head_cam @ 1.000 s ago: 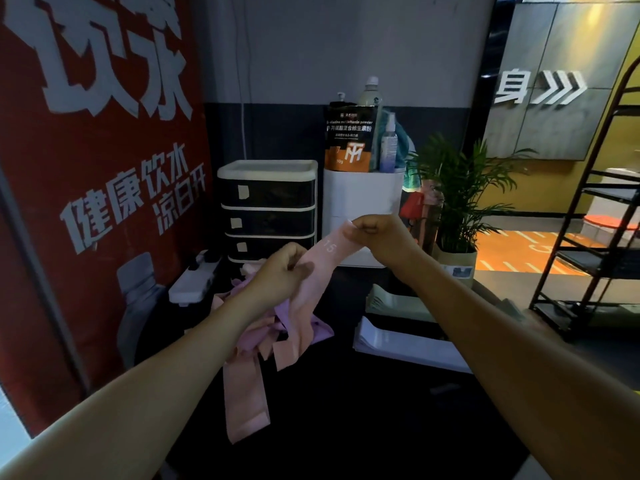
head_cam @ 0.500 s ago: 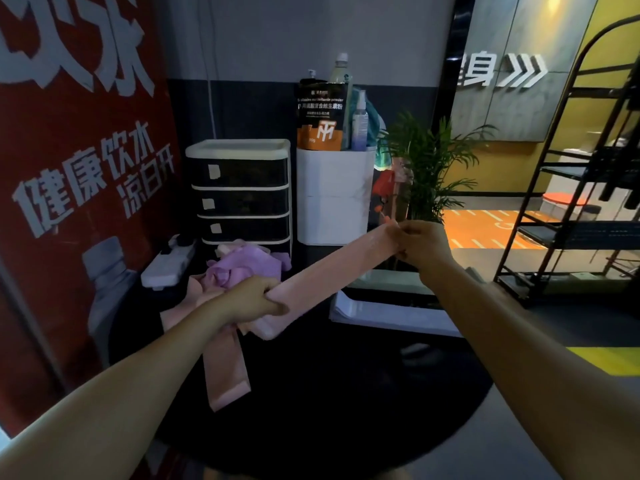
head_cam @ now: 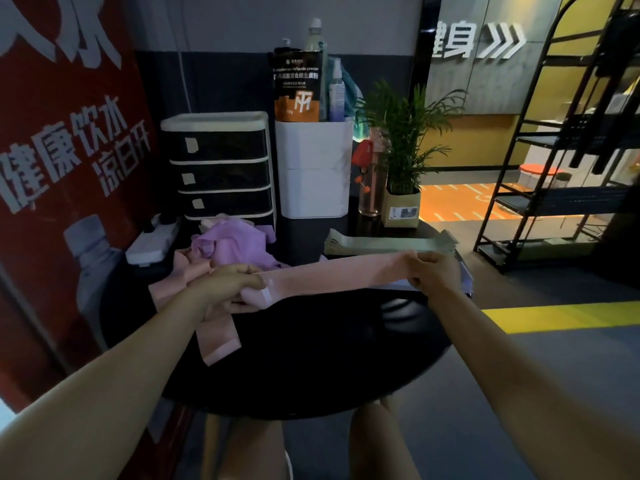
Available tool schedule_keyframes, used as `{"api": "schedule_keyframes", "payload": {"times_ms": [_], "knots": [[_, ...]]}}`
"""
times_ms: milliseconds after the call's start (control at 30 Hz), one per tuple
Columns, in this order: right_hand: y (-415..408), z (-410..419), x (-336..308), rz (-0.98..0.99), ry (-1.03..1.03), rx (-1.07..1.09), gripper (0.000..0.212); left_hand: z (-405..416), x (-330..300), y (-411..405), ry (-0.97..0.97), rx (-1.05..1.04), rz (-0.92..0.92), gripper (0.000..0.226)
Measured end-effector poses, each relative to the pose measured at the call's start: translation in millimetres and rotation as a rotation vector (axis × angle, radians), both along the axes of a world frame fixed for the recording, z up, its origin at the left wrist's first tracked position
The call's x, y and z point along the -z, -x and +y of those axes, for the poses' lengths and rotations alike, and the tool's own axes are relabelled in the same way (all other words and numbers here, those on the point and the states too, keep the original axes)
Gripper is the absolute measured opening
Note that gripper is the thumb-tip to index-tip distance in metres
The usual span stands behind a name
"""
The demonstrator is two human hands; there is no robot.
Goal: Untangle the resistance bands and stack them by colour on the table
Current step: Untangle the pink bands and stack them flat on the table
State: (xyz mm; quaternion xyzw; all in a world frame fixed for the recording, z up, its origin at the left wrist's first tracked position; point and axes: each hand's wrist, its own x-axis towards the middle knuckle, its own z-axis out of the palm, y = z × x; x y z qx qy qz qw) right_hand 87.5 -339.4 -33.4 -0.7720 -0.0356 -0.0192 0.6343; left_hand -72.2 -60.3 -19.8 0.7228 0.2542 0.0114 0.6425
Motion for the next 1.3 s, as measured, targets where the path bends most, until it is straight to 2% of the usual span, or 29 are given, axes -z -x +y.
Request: {"api": "schedule_keyframes", "payload": {"times_ms": [100,167,267,467,667,767,833,1000,1200,1300], "knots": [[5,-13,16,0.053,0.03,0.048,0.024,-8,3,3,0.04,0.056,0.161,0.012],[6,-21,26,0.041,0.118,0.078,0.033,-11,6,1,0.054,0.044,0.204,0.015],[10,-32,32,0.018,0.231,0.111,0.046,-21,7,-5,0.076,0.009,0.226,0.013],[15,-40,38,-0.032,0.36,0.089,0.048,-39,13,-11,0.119,-0.059,0.306,0.021],[16,-39,42,-0.054,0.43,0.073,0.045,-44,15,-14,0.114,-0.027,0.251,0.031],[17,-39,43,-0.026,0.401,0.053,0.037,-48,21,-17,-0.042,0.004,0.226,0.015],[16,-38,44,-0.019,0.385,0.051,0.038,-49,28,-20,-0.191,-0.045,0.178,0.004],[13,-42,44,0.023,0.321,0.092,0.044,-37,39,-26,-0.458,-0.132,0.085,0.025],[19,-50,45,-0.047,0.35,0.161,0.023,-35,47,-24,-0.619,-0.143,0.048,0.019],[17,-50,50,-0.085,0.402,0.166,0.021,-35,56,-26,-0.751,-0.123,0.068,0.041]]}}
